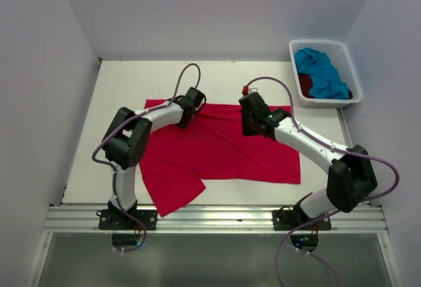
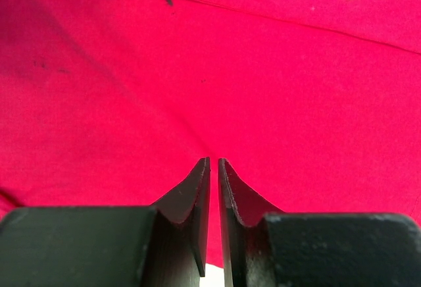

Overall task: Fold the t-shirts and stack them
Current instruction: Fold the flattened tshirt in 1/3 of the way

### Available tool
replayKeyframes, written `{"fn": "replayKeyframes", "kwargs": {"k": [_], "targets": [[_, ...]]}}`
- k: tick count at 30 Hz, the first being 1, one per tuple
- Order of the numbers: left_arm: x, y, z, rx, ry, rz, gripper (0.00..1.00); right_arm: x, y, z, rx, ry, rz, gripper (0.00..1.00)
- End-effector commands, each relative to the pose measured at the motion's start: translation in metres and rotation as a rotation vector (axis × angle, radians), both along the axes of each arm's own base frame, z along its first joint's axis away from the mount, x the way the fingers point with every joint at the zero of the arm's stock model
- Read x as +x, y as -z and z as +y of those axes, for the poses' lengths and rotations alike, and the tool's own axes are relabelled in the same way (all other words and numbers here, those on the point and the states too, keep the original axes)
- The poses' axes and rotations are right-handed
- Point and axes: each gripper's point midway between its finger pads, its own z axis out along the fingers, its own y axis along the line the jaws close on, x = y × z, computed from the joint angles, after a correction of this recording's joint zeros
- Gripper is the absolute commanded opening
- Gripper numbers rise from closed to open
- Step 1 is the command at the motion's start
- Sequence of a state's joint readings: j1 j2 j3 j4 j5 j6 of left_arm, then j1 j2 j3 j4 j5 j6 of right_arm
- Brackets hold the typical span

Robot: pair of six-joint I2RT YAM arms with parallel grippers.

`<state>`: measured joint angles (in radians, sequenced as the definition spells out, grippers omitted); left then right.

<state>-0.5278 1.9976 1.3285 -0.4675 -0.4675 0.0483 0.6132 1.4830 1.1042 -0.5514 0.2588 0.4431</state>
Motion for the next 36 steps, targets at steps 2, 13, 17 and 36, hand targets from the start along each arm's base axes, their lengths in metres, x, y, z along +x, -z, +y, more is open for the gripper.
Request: {"fn": "replayKeyframes", "kwargs": {"k": [2, 13, 17, 36], "targets": [[0.012, -0.012, 0.0, 0.056, 0.013, -0.1, 0.28, 0.005, -0.013, 0.003, 0.017, -0.014, -0.04, 0.14], [0.024, -0.041, 0.0, 0.092, 0.027, -0.271, 0.28, 0.006, -0.009, 0.005, 0.018, -0.019, -0.03, 0.14], [0.03, -0.043, -0.005, 0.099, 0.052, -0.294, 0.28, 0.005, -0.01, 0.006, 0.02, -0.018, -0.029, 0.14], [0.04, -0.034, -0.02, 0.053, 0.09, -0.284, 0.27, 0.004, -0.013, -0.001, 0.002, -0.005, -0.039, 0.14]]}}
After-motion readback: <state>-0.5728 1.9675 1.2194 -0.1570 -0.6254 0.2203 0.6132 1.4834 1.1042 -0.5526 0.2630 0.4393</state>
